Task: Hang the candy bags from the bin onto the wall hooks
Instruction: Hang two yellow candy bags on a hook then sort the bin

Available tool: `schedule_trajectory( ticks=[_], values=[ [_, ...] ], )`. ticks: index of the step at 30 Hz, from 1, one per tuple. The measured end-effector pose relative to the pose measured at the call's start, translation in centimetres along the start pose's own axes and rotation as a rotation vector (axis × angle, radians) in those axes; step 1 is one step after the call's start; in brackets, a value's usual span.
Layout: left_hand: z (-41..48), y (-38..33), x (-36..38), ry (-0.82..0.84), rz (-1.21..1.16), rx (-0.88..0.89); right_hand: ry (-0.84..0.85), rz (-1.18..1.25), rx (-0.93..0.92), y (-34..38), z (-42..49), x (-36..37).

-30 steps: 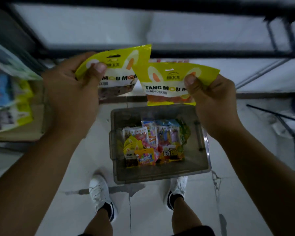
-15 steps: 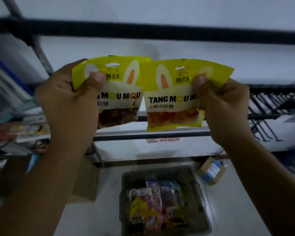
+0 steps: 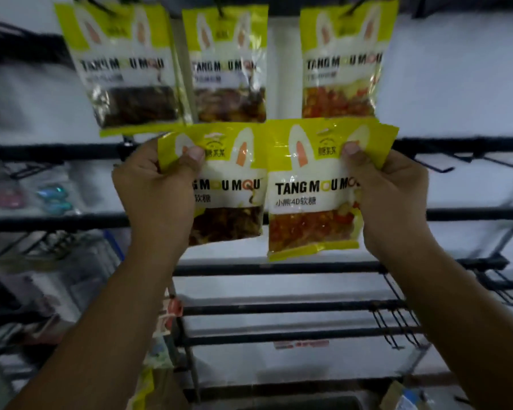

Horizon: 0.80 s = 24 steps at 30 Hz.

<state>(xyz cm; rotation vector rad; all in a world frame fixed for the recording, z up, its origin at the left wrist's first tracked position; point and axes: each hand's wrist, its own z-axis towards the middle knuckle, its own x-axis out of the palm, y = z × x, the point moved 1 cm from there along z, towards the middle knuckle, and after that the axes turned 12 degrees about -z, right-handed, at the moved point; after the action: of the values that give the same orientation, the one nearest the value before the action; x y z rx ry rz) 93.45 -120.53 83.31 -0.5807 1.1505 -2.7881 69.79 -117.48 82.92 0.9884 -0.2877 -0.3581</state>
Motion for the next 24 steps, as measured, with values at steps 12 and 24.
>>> schedule_trajectory(
  ticks=[12, 24],
  values=[
    [4.3, -6.2, 2.9, -0.090, -0.145, -0.019, -0.040, -0.094, -0.036, 7.8, 3.5, -0.6],
    [6.8, -6.6, 3.2, -0.125, -0.163, -0.033, -0.126, -0.096, 0.064, 8.3, 9.9, -0.5]
  ],
)
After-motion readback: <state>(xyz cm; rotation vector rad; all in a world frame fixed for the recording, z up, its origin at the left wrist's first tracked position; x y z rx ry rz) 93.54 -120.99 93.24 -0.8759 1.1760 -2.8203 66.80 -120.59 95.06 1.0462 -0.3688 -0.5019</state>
